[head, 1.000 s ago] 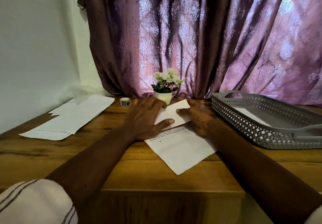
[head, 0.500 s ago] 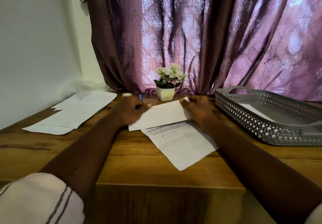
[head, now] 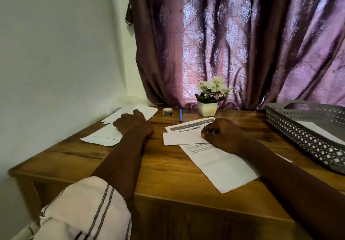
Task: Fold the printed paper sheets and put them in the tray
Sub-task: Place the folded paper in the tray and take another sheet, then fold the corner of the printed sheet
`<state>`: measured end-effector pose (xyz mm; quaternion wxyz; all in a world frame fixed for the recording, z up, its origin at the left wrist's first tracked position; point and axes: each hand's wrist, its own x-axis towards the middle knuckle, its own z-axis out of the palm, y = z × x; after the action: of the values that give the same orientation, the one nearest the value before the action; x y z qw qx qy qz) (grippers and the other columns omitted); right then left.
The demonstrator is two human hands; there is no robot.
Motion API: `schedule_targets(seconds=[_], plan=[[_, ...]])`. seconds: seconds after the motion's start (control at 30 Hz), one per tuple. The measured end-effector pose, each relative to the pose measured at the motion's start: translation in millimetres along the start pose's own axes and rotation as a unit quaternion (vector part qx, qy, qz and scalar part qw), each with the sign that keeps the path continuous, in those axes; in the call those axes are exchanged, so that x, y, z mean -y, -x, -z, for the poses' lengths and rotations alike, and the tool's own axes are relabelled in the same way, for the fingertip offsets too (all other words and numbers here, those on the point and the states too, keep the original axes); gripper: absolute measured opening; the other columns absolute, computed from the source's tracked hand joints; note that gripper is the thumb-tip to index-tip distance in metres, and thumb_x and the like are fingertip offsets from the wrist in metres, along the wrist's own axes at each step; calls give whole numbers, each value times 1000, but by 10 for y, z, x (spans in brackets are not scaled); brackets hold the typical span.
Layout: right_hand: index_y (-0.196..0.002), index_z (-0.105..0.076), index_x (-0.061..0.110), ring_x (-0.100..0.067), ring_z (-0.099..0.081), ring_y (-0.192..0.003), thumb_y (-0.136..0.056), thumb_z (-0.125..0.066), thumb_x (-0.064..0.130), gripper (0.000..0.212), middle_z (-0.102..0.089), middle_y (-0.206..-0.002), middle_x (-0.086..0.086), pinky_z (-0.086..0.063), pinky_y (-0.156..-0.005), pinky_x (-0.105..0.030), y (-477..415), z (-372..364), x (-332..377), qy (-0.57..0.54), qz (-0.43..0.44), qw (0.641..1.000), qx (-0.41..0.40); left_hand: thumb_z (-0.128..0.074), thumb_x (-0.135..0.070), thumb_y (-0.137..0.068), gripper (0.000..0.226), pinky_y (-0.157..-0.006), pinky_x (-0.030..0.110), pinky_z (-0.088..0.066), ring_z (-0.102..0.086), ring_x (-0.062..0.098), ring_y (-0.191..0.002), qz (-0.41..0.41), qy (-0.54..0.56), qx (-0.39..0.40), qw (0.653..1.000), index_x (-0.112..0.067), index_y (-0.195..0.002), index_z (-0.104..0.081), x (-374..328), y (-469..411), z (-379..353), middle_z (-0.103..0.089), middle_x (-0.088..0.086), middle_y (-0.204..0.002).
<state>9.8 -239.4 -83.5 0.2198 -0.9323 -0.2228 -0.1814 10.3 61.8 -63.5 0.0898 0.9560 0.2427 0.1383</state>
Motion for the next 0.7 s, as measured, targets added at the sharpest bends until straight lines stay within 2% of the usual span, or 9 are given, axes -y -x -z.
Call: schedule_targets(seconds=[0.1, 0.2, 0.33, 0.43, 0.5, 0.6, 0.63, 0.7], plan=[[-96, -80, 34, -4, -64, -87, -91, -69, 46, 18, -73, -93, 13, -54, -75, -30, 22, 38, 10, -21, 6, 1000, -6, -67, -54, -88, 64, -113, 51, -37, -52, 33, -134, -2, 7, -19, 1000, -20, -141, -49, 69, -23, 18, -57, 10, -142], [-89, -79, 32, -3, -64, -83, -92, -70, 42, 14, -73, -86, 13, -45, -68, -25, 34, 53, 36, -30, 4, 1000, -7, -74, -43, -87, 55, -98, 41, -50, -61, 29, -124, -23, -28, -63, 997, -20, -134, -56, -3, 43, 77, -64, 7, -131], [-90, -81, 28, 0, -63, -80, -92, -70, 37, 13, -72, -83, 14, -43, -65, -19, 45, 61, 57, -41, -3, 999, -9, -79, -39, -83, 49, -83, 37, -53, -67, 27, -111, -27, -25, -101, 994, -20, -125, -62, -72, 106, 140, -70, 6, -118], [-91, -80, 26, -1, -63, -79, -93, -71, 37, 15, -71, -81, 16, -46, -66, -20, 60, 73, 70, -45, -13, 999, -14, -84, -39, -78, 44, -70, 33, -46, -70, 25, -96, -37, -8, -171, 985, -21, -114, -67, -102, 177, 204, -73, 3, -103], [-90, -80, 24, -2, -64, -80, -94, -70, 39, 19, -73, -83, 11, -52, -71, -28, 72, 82, 67, -49, -9, 998, -32, -74, -36, -91, 28, -68, 32, -43, -70, 25, -91, -75, 48, -248, 965, -19, -113, -69, -121, 215, 230, -74, 5, -101], [-87, -79, 18, -19, -68, -75, -97, -64, 48, 35, -76, -82, -3, -55, -72, -39, 55, 118, 13, -142, -22, 985, -100, -59, -36, -101, 26, -67, 29, -40, -67, 25, -86, -199, 181, -351, 897, -17, -114, -72, -203, 270, 246, -73, 9, -98], [-85, -78, 15, -22, -67, -70, -98, -61, 53, 43, -76, -79, -6, -55, -67, -39, 46, 146, 20, -217, -46, 967, -127, -62, -35, -100, 25, -66, 28, -42, -66, 26, -84, -243, 210, -368, 872, -16, -112, -73, -239, 288, 234, -72, 10, -96], [-88, -73, 4, -24, -61, -59, -103, -44, 60, 64, -73, -72, -11, -49, -54, -30, 38, 243, 67, -394, -123, 898, -150, -68, -30, -96, 18, -66, 31, -53, -65, 26, -82, -325, 213, -390, 834, -17, -108, -73, -325, 332, 189, -71, 9, -94]])
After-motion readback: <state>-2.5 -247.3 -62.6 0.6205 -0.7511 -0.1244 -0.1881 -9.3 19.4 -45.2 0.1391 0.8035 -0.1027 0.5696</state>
